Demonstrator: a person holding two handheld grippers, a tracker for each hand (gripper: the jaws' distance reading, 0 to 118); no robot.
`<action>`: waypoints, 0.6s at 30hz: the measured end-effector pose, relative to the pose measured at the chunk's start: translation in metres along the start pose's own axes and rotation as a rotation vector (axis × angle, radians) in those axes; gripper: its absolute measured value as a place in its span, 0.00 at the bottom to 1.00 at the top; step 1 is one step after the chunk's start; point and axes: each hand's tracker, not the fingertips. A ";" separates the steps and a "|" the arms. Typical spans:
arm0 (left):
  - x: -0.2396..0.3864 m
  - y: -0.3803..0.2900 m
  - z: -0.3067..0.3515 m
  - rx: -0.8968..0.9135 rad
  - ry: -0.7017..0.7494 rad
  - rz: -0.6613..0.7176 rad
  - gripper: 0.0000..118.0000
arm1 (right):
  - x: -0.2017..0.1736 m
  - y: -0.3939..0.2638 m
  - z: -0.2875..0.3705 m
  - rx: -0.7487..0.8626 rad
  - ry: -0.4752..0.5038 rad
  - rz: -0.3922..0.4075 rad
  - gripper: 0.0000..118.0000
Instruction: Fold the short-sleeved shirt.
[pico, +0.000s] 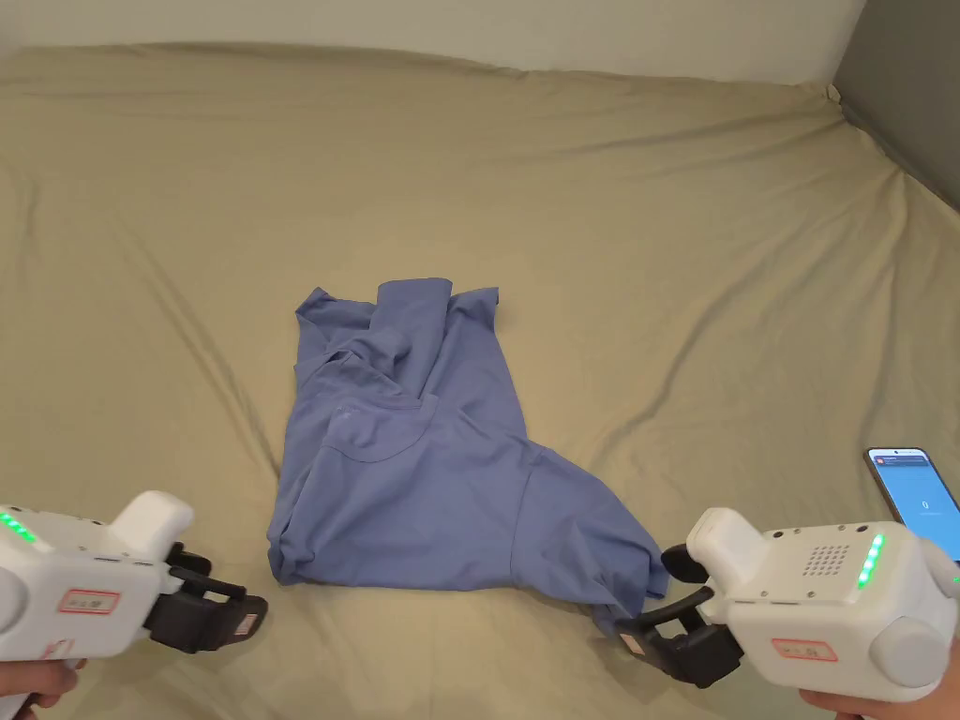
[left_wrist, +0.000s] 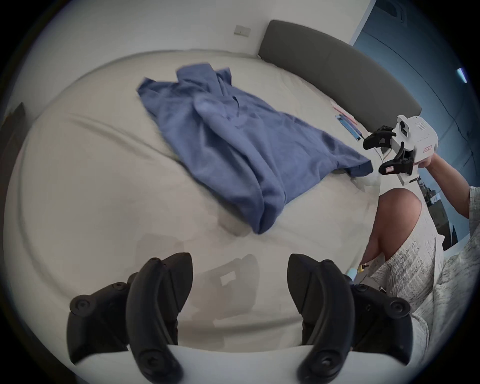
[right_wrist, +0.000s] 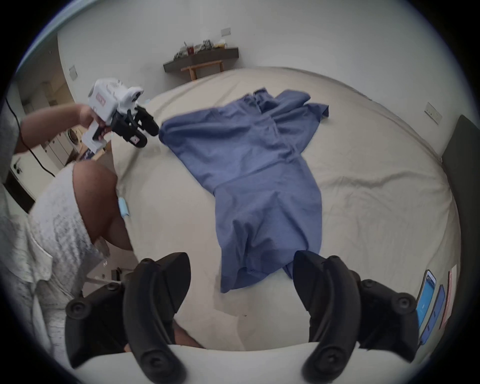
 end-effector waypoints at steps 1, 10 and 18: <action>0.000 -0.003 0.014 0.020 -0.001 0.017 0.65 | 0.001 0.003 0.009 0.023 -0.009 -0.007 0.76; 0.019 -0.011 0.123 0.262 0.183 0.032 0.00 | 0.026 0.044 0.031 0.206 -0.130 -0.051 0.13; 0.030 -0.007 0.163 0.340 0.173 0.056 0.00 | 0.068 0.072 -0.025 0.179 -0.078 -0.120 0.00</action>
